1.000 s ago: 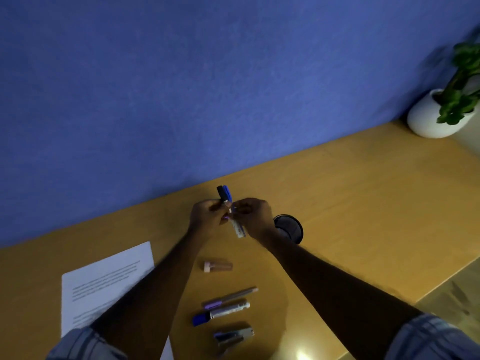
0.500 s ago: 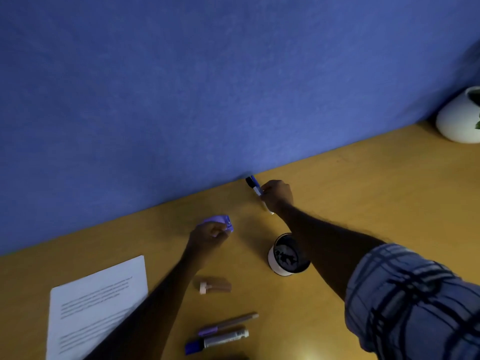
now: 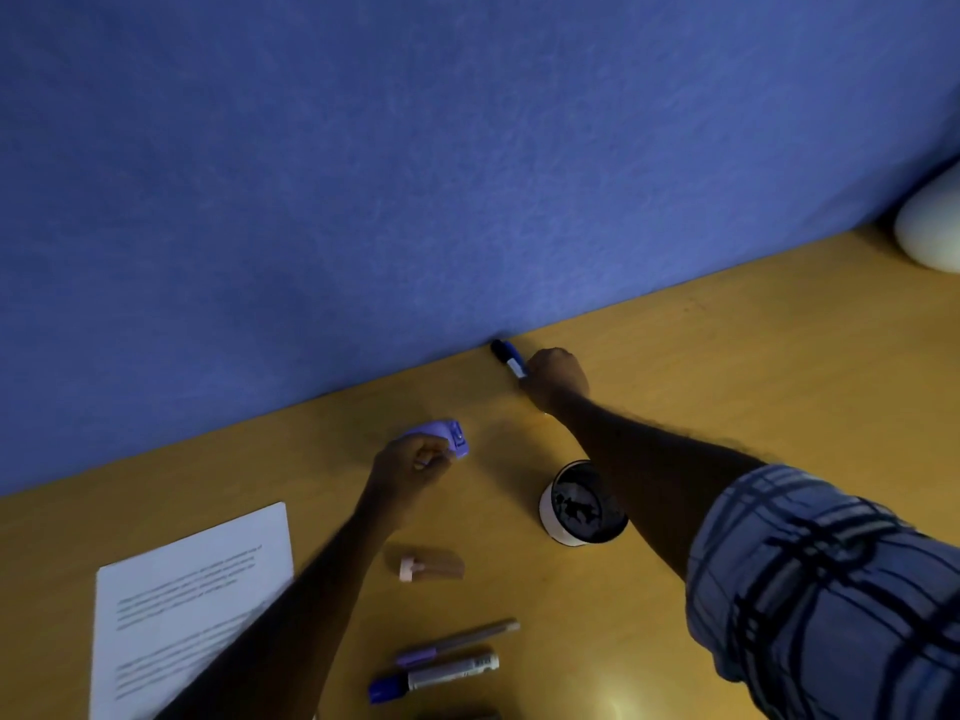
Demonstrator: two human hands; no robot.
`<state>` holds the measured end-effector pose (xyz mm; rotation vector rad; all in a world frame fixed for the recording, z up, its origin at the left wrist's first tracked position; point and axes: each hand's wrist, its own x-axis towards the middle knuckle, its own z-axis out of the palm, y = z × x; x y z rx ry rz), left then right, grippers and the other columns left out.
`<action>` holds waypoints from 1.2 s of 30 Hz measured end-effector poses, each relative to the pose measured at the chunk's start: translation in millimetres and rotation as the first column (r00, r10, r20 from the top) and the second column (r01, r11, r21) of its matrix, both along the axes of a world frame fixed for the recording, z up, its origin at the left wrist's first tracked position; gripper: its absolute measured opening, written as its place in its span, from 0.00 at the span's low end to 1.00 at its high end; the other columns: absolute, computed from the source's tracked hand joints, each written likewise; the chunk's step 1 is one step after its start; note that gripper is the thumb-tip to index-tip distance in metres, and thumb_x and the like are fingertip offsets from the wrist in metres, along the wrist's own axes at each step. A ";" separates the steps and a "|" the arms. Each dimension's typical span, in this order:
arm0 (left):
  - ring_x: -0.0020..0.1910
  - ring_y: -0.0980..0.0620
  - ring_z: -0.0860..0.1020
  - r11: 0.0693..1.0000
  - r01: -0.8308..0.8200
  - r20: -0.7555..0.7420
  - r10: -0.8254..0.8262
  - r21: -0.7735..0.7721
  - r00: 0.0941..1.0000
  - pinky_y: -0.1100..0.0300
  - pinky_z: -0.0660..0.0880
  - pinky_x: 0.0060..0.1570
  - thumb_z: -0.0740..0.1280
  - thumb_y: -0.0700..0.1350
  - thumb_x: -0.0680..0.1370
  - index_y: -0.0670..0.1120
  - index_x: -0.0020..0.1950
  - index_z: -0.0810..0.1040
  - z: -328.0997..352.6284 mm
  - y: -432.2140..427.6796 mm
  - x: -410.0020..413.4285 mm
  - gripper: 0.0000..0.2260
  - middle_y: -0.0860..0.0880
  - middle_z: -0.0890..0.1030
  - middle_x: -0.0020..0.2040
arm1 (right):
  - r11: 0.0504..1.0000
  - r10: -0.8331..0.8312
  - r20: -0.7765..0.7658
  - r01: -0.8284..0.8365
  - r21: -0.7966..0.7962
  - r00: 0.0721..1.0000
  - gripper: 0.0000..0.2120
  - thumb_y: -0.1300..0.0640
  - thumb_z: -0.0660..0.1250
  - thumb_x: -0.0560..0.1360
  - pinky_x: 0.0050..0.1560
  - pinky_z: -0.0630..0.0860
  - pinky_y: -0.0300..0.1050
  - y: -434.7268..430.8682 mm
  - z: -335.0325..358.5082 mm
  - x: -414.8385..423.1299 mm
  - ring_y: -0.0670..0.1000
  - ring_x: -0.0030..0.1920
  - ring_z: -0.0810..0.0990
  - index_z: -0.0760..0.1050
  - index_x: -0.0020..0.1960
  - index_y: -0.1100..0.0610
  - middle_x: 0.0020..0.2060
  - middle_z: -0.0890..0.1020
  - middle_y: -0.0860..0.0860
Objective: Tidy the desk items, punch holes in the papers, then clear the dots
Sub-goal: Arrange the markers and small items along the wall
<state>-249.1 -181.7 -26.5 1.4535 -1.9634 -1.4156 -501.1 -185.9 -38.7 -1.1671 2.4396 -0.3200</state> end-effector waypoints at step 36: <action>0.52 0.50 0.79 0.974 0.191 0.268 -0.153 -0.119 0.951 0.60 0.74 0.51 0.68 0.43 0.77 0.43 0.55 0.81 -4.1 69.1 126.3 0.08 0.46 0.83 0.53 | 0.623 0.769 0.072 -0.770 0.141 0.635 0.11 0.53 0.66 0.77 0.57 0.76 0.48 190.7 16.3 178.7 0.51 0.60 0.77 0.79 0.58 0.53 0.60 0.79 0.50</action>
